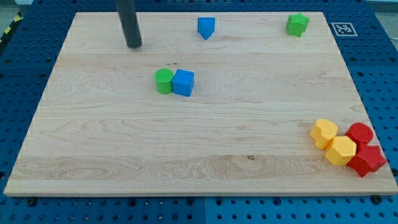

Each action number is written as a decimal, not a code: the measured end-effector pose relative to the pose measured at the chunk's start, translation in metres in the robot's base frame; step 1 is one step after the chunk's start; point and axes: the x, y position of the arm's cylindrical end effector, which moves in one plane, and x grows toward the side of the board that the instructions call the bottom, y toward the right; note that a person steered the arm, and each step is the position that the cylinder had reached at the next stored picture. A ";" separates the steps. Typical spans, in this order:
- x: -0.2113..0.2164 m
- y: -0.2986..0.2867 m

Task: Move the triangle diagonal top right to the cube

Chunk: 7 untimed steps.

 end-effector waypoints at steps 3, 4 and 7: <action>-0.082 0.166; -0.039 0.209; -0.053 0.199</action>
